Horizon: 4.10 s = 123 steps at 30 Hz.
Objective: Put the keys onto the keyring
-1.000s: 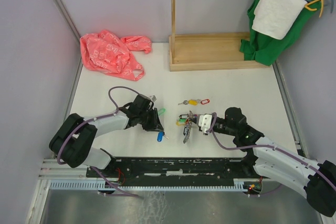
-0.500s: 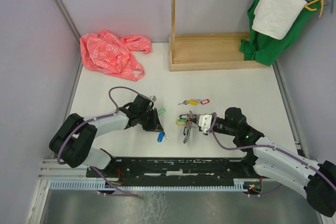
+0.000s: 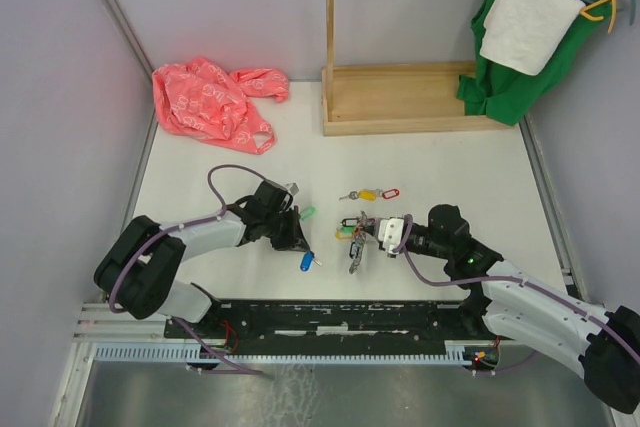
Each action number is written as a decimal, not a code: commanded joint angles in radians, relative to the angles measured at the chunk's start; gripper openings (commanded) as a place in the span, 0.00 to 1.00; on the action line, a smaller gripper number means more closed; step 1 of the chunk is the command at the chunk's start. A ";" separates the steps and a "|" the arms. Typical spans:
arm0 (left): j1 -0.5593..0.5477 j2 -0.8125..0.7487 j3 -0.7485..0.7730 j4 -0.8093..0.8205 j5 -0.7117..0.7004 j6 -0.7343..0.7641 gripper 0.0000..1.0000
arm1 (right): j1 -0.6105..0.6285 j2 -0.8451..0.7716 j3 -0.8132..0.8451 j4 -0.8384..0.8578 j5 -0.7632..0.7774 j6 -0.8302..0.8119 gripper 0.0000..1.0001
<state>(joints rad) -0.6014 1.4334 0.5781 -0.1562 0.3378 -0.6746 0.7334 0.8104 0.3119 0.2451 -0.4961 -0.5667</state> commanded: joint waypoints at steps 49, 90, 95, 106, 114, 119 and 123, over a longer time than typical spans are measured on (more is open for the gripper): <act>-0.177 -0.268 -0.386 1.248 0.241 1.143 0.03 | 0.009 0.104 0.242 -0.278 -0.220 -0.460 0.01; -0.263 -0.232 -0.383 1.309 0.222 1.113 0.03 | 0.007 0.116 0.062 0.080 -0.250 -0.193 0.01; -0.263 -0.235 -0.384 1.309 0.213 1.113 0.03 | 0.007 0.124 0.074 0.042 -0.267 -0.209 0.01; -0.268 -0.234 -0.380 1.298 0.222 1.113 0.03 | 0.007 0.128 0.074 0.058 -0.263 -0.203 0.01; -0.270 -0.226 -0.376 1.293 0.237 1.112 0.03 | 0.006 0.121 0.070 0.063 -0.234 -0.197 0.01; -0.269 -0.226 -0.374 1.293 0.243 1.110 0.03 | 0.007 0.121 0.070 0.063 -0.236 -0.197 0.01; -0.270 -0.223 -0.371 1.290 0.247 1.110 0.03 | 0.006 0.116 0.070 0.063 -0.232 -0.196 0.01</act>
<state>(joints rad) -0.8665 1.2037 0.1711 1.0798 0.5610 0.4141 0.7380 0.9428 0.3603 0.2474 -0.7303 -0.7738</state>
